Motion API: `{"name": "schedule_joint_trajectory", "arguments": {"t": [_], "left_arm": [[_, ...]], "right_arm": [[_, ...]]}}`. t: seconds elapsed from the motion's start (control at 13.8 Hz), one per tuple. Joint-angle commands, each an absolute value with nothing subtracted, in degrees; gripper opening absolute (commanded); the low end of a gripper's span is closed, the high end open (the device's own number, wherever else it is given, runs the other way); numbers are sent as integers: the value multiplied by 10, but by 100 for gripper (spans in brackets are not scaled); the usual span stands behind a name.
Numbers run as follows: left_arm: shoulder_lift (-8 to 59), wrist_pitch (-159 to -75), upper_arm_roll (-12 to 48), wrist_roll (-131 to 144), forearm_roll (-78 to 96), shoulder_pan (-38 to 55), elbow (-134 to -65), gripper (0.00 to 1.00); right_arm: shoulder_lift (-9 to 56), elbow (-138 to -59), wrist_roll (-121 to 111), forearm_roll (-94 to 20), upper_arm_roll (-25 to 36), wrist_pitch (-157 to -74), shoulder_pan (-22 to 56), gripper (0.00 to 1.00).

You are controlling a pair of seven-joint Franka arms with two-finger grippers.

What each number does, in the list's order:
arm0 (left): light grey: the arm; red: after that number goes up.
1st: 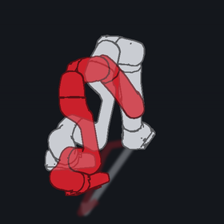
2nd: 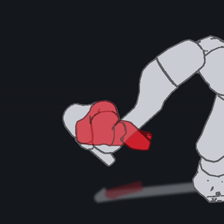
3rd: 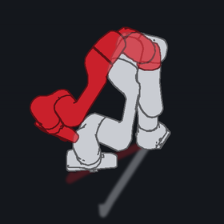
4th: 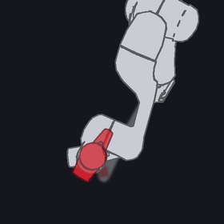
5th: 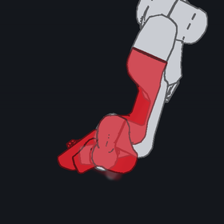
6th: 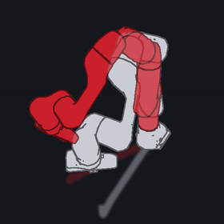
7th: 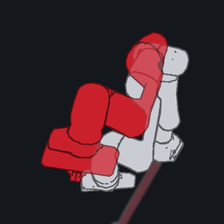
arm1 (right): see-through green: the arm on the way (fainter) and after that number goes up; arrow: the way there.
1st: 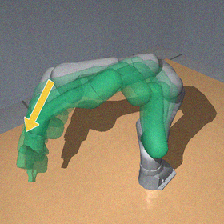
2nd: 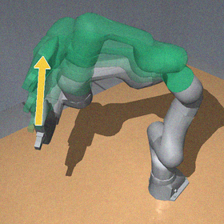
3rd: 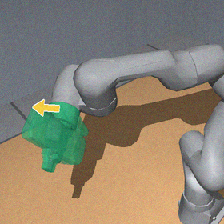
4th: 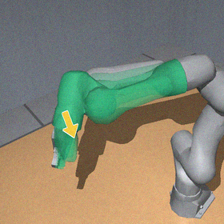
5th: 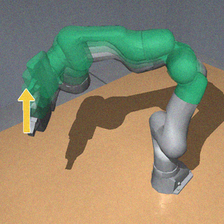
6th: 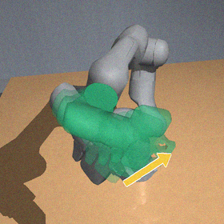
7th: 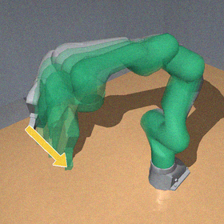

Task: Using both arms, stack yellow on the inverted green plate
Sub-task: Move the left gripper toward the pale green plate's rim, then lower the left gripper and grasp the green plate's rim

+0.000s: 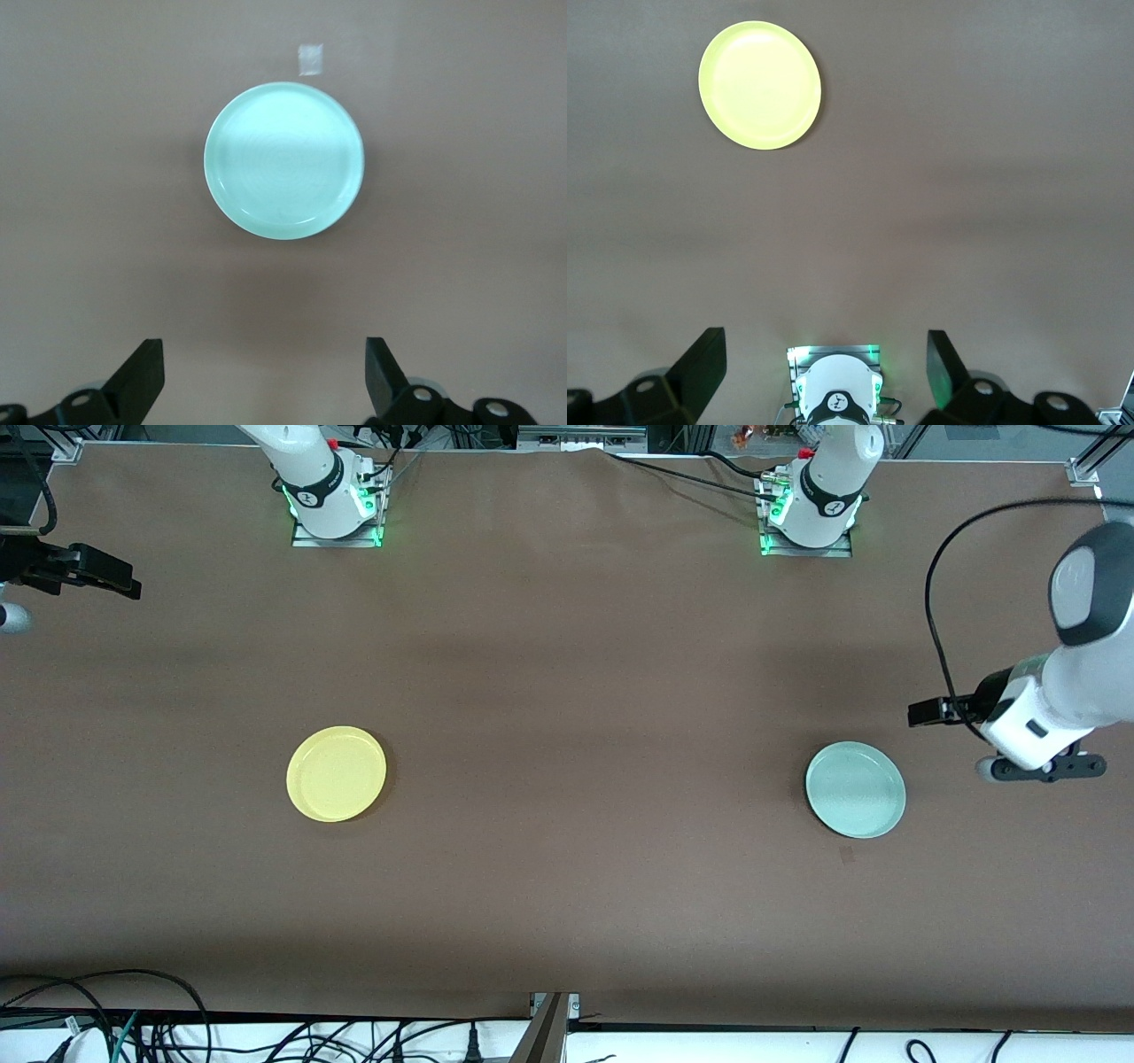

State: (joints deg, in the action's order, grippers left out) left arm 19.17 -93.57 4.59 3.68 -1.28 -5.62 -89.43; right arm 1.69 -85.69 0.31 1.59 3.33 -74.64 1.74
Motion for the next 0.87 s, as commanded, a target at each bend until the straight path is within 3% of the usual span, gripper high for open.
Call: {"name": "schedule_joint_trajectory", "arguments": {"t": [0.0,0.8], "left_arm": [[249,-969,49,-44,-16,-76,-876,100],[394,-1136,49,-269,-47,-103,-884,100]], "right_arm": [[16,-854,12,6,29,-746,11,100],[16,-854,12,6,29,-747,11,100]]}}
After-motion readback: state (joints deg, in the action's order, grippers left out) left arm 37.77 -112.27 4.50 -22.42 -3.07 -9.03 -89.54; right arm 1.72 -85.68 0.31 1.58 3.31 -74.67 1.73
